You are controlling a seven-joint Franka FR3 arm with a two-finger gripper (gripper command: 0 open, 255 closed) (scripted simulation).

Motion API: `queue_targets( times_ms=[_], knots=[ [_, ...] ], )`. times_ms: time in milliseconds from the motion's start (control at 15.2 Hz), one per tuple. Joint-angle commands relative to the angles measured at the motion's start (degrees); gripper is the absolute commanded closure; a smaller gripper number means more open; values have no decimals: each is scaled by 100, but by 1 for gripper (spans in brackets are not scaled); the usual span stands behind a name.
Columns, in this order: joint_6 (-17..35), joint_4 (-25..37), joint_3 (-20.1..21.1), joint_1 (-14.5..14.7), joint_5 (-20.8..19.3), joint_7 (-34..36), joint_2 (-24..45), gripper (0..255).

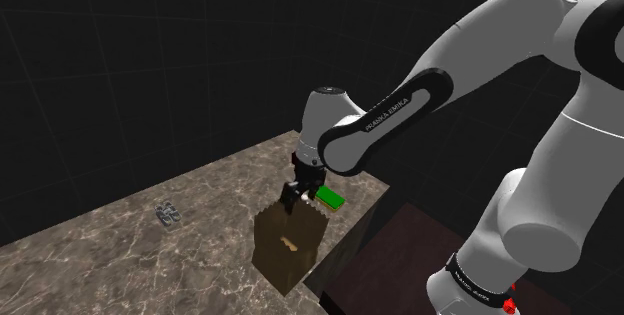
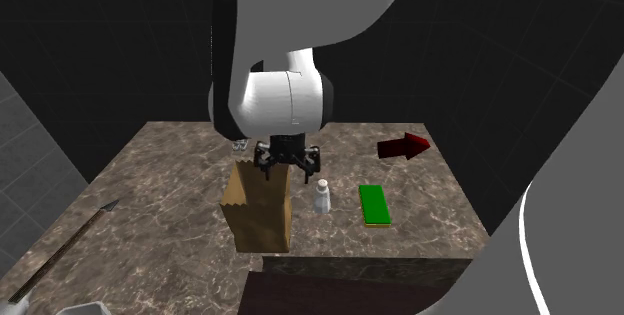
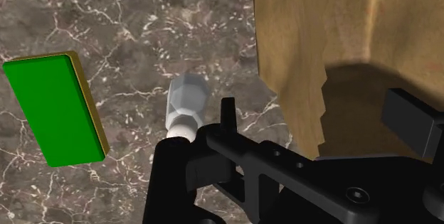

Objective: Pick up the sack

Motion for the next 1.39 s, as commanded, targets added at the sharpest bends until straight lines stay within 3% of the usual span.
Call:
queue_targets(
  times_ms=[0,66,660,1320],
  knots=[
    [80,-7,0,2,-20,13,71,0],
    [84,-6,2,4,-21,18,75,255],
    [80,-6,0,2,-20,14,71,255],
    [-781,162,-11,3,146,-75,-632,255]
  ],
)
